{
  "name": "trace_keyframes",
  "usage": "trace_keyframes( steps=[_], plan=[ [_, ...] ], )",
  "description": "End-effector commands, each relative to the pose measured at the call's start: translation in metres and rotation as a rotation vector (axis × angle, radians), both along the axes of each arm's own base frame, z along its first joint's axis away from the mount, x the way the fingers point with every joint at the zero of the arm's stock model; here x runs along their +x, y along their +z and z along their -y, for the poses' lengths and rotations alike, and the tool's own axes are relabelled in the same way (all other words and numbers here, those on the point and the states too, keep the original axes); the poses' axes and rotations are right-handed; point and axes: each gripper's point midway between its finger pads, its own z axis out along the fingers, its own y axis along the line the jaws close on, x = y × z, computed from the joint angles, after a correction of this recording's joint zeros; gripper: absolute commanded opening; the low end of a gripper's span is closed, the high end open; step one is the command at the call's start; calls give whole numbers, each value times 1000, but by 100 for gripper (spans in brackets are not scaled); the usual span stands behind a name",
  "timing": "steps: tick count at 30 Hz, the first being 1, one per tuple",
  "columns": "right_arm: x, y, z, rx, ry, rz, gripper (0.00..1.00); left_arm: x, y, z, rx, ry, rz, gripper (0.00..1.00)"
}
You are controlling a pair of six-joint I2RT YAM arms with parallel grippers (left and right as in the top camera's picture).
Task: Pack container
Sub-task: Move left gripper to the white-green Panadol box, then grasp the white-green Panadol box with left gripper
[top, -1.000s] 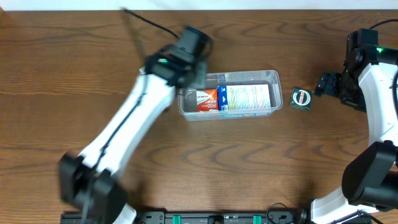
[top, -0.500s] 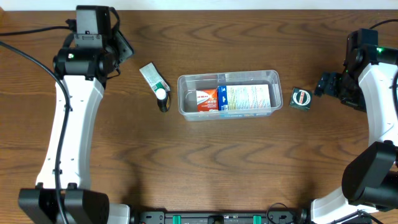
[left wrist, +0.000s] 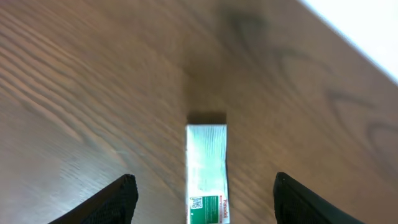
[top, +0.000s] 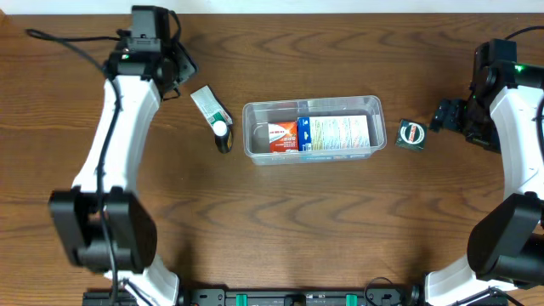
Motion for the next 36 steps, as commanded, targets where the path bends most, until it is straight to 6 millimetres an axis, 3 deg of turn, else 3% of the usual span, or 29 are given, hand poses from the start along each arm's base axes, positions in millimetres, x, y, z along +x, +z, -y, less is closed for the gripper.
trace_keyframes(
  steps=[1, 10, 22, 25, 30, 36],
  plan=[
    [-1, 7, 2, -7, 1, 20, 99, 5, -28, 18, -73, -57, -55, 70],
    [-1, 7, 2, -7, 1, 20, 99, 14, -74, 22, -54, -123, -120, 66],
    [-1, 7, 3, -8, 1, 20, 99, 2, -91, 33, 75, -170, -194, 67],
    [-1, 7, 2, -7, 1, 20, 99, -1, -103, 36, 108, -169, -222, 67],
    [-1, 7, 2, -7, 1, 20, 99, -6, -123, 32, 79, -97, -271, 67],
    [-1, 7, 2, -7, 1, 20, 99, -5, -128, 32, 76, -88, -276, 72]
  ],
)
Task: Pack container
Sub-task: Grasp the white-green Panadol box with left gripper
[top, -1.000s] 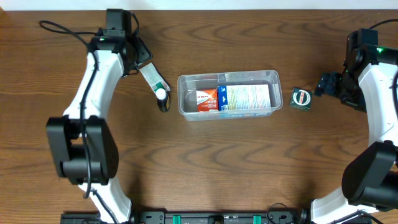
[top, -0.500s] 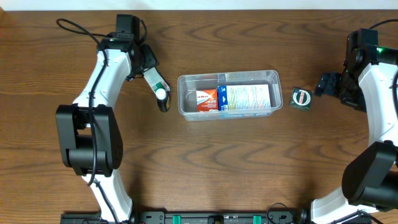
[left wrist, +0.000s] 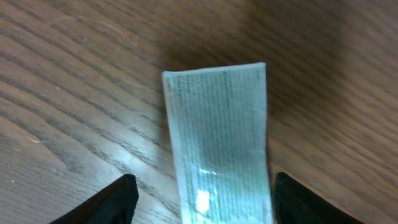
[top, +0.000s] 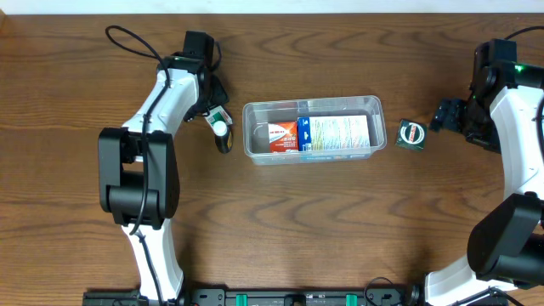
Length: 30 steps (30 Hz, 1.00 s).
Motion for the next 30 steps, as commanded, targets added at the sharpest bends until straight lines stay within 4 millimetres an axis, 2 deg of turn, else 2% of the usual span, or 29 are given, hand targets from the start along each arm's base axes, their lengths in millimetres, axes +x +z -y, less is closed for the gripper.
trace_keyframes(
  steps=[1, 6, 15, 23, 28, 30],
  plan=[
    [-1, 7, 3, -8, 1, 20, 99, 0, -1, -6, 19, 29, 3, 72],
    [-1, 7, 3, -8, 1, 20, 99, 2, -6, -4, 16, 27, 2, 74],
    [-1, 7, 2, -7, 1, 20, 99, 0, -31, -4, 18, 26, -39, 74],
    [-1, 7, 3, -8, 1, 20, 99, 2, -33, -4, 18, 27, -35, 73],
    [-1, 7, 2, -7, 1, 20, 99, 5, -32, -4, 16, 27, -20, 56],
    [-1, 7, 3, -8, 1, 20, 99, 6, -32, -4, 16, 27, -17, 55]
  ],
)
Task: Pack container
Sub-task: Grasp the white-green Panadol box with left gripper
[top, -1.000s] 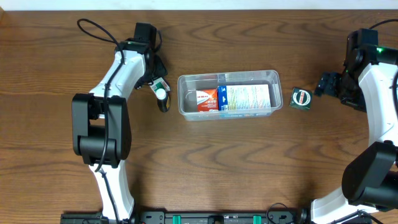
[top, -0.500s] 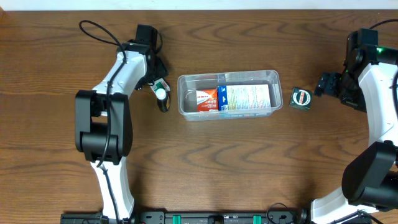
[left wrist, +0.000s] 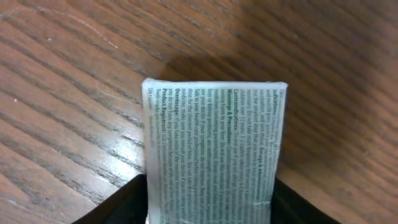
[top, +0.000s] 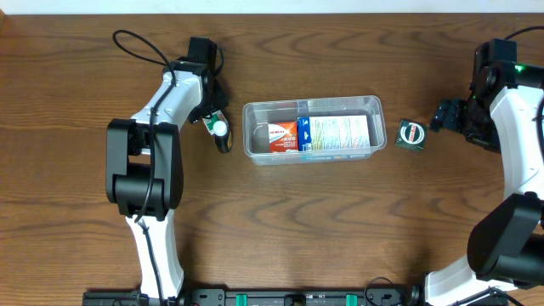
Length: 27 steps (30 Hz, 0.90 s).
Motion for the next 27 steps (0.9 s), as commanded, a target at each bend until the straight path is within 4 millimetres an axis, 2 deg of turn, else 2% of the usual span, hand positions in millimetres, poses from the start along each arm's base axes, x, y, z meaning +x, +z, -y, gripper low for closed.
trace_keyframes(
  steps=[1, 7, 13, 16, 27],
  plan=[
    [-1, 7, 3, -8, 1, 20, 99, -1, -4, -4, 12, 9, -4, 55],
    [-1, 7, 3, -8, 1, 20, 99, 0, -3, -8, 15, 7, -5, 55],
    [-1, 7, 3, -8, 1, 20, 99, 0, 5, -29, 20, 25, 1, 55],
    [-1, 7, 3, -8, 1, 20, 99, -2, 7, -37, 21, 44, -9, 51],
    [-1, 7, 3, -8, 1, 20, 99, -5, 6, -44, 31, 24, -24, 52]
  ],
)
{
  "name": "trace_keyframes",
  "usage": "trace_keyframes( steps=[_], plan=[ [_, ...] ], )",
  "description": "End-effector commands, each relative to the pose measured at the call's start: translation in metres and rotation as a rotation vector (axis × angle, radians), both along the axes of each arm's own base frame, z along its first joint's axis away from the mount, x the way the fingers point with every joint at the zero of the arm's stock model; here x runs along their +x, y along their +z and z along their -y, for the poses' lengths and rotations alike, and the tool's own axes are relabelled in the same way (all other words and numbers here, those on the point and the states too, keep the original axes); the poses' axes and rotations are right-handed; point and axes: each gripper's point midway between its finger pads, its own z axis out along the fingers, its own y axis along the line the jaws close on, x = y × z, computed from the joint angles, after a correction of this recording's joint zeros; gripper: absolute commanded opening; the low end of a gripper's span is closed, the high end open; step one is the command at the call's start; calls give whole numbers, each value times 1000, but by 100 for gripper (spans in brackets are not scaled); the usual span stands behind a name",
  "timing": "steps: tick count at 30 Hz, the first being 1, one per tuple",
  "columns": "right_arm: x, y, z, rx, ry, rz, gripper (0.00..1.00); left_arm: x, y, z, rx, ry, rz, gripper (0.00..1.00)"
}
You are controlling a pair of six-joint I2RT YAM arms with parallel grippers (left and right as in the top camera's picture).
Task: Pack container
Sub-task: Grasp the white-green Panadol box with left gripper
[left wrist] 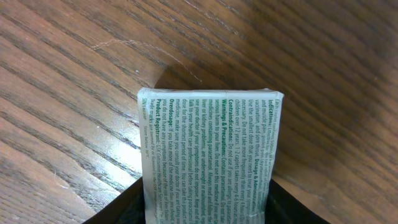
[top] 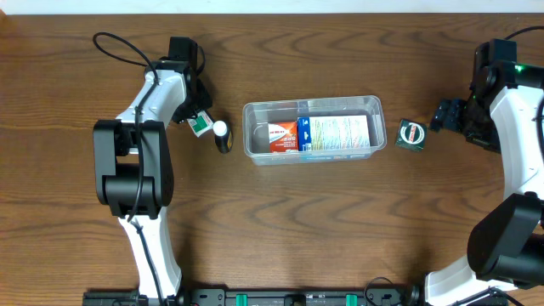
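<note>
A clear plastic container [top: 255,146] sits mid-table and holds a red-and-white box [top: 281,136] and a blue-and-white box [top: 338,132]. My left gripper [top: 197,121] is left of the container, shut on a white box with green print [top: 201,127]. In the left wrist view that printed box [left wrist: 208,143] fills the gap between both fingers [left wrist: 115,210], with its shadow on the wood behind it. A green round tin [top: 412,134] lies to the right of the container. My right gripper [top: 444,115] rests just beyond the tin, and its jaws are unclear.
A small black object with a white cap [top: 223,136] lies between the held box and the container's left wall. Black cables run along the table's far edge [top: 127,38] behind the left arm. The wooden table [top: 280,229] shows bare in front.
My left gripper has shifted a little left with the printed box in it. The box now sits apart from the white-capped object. The right arm and the tin have not moved.
First the printed box lay on the table with my left gripper open well behind it. Then the open fingers were close around its end. Then they were against its sides, and now the box is held and moved slightly left.
</note>
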Motion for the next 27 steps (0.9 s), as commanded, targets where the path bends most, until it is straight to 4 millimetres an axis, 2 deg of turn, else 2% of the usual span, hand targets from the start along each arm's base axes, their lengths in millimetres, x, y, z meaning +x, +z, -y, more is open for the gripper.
trace_keyframes(
  steps=[1, 4, 9, 12, 19, 22, 27],
  plan=[
    [-1, 7, 2, -7, 1, 20, 99, -3, 7, -5, 17, -16, -3, 55],
    [-1, 7, 2, -7, 1, 20, 99, -7, 6, -5, 18, -16, -21, 66],
    [-1, 7, 2, -7, 1, 20, 99, -14, 0, -6, 17, -9, -41, 66],
    [-1, 7, 3, -8, 1, 20, 99, -14, 0, -7, 17, -6, -40, 49],
    [-1, 7, 2, -7, 1, 20, 99, -11, 4, -7, 18, -7, -33, 44],
    [-1, 7, 3, -8, 1, 20, 99, -3, 20, -9, 26, -43, 8, 41],
    [-1, 7, 2, -7, 1, 20, 99, 14, 82, -9, 68, -166, 156, 41]
  ],
)
